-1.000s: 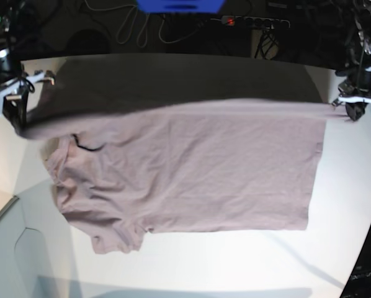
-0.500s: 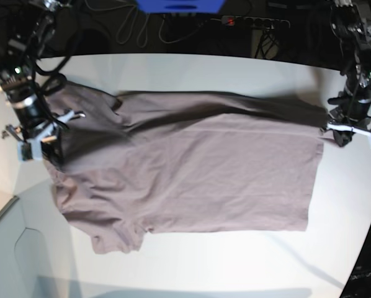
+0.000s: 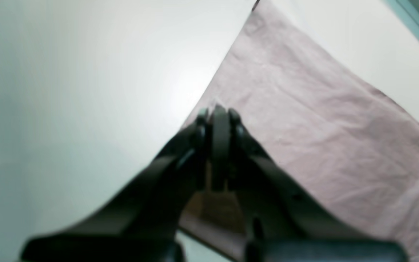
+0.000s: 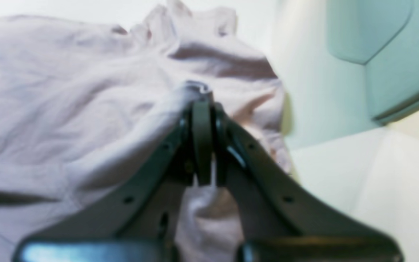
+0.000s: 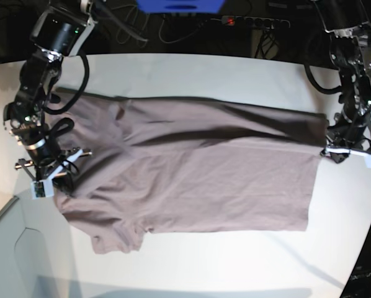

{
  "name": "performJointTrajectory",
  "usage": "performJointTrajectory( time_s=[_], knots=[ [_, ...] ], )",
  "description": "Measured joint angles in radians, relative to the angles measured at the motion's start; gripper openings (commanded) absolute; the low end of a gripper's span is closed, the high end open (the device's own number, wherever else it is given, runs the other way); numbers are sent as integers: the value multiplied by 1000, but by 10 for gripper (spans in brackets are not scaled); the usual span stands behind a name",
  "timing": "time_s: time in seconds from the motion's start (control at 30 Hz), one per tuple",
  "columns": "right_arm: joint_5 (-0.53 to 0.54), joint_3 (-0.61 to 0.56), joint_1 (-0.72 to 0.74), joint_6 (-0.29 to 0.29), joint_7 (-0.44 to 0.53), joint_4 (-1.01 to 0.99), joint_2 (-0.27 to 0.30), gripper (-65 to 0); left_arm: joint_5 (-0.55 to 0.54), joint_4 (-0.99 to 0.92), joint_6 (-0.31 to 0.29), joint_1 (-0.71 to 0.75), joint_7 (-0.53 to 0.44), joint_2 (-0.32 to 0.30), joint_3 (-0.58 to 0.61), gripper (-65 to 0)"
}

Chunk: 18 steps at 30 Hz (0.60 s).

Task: Layout the t-shirt on the table in an organized manner, then fold the t-shirt properly
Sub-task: 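Lower the shirt edge with both grippers, folding it over the shirt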

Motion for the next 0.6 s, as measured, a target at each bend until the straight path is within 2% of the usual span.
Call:
performJointTrajectory(
  time_s=[0.17,0.23,0.3,0.47,0.53,0.6],
  knots=[
    [-1,-78,9,0,-1,-35,4,-650,2,-64,2,-23,0,3,0,-648],
    [-2,-120,10,0,-1,-40,0,-650,0,-85,1,-42,0,3,0,-616],
    [-41,-157,17,-2,11,-64,3,-650,-4,-100,0,-56,-1,3,0,-542],
    [-137,-195,52,0,2,-180,21,-640,-7,-97,1,-52,-3,5,0,-250],
    [-142,-197,60,0,0,-210,36,-591,-7,-96,0,-49,-3,6,0,-151],
    [-143,-195,62,0,-1,-222,50,-540,-6,-96,0,-48,-3,6,-5,-83]
  ],
)
